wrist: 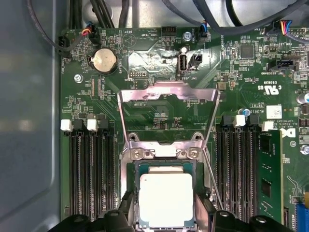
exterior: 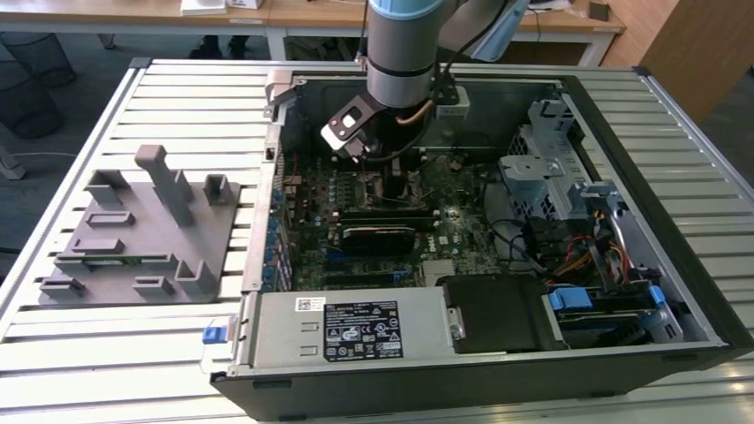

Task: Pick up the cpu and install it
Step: 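Place the cpu into insertion slot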

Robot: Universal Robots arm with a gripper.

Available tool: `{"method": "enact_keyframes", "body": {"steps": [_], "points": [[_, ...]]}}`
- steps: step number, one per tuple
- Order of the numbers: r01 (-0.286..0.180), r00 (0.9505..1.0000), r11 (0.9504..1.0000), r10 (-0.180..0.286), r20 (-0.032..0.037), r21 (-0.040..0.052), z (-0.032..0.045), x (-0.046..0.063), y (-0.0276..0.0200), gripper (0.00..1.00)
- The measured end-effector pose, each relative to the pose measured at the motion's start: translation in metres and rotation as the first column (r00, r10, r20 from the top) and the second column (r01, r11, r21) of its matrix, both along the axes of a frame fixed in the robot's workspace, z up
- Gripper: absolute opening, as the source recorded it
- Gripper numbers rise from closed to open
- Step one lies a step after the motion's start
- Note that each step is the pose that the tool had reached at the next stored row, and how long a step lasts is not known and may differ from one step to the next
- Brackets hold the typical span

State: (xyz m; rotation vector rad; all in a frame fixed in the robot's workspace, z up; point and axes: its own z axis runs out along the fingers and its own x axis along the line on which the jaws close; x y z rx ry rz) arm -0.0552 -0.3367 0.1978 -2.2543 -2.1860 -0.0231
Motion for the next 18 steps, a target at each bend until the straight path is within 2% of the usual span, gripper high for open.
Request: {"method": "enact_keyframes", "body": {"steps": [5,6,7,9,10,12,13,15,18], "points": [[0.0,1.0,1.0,0.0,-0.0005,0.0001,0.0067,0.0,0.0,0.6],[0.0,1.0,1.0,0.0,-0.0008,0.0,0.0078,0.0,0.0,0.53],[0.0,1.0,1.0,0.0,-0.001,-0.0001,0.0088,0.0,0.0,0.53],[0.0,1.0,1.0,0.0,-0.0016,0.0,0.0106,0.0,0.0,0.41],[0.0,1.0,1.0,0.0,-0.0019,0.0,0.0113,0.0,0.0,0.41],[0.0,1.0,1.0,0.0,-0.0024,0.0,0.0128,0.0,0.0,0.29],[0.0,1.0,1.0,0.0,-0.0027,0.0,0.0135,0.0,0.0,0.29],[0.0,1.0,1.0,0.0,-0.003,0.0001,0.0147,0.0,0.0,0.18],[0.0,1.0,1.0,0.0,-0.0036,0.0,0.0165,0.0,0.0,0.12]]}}
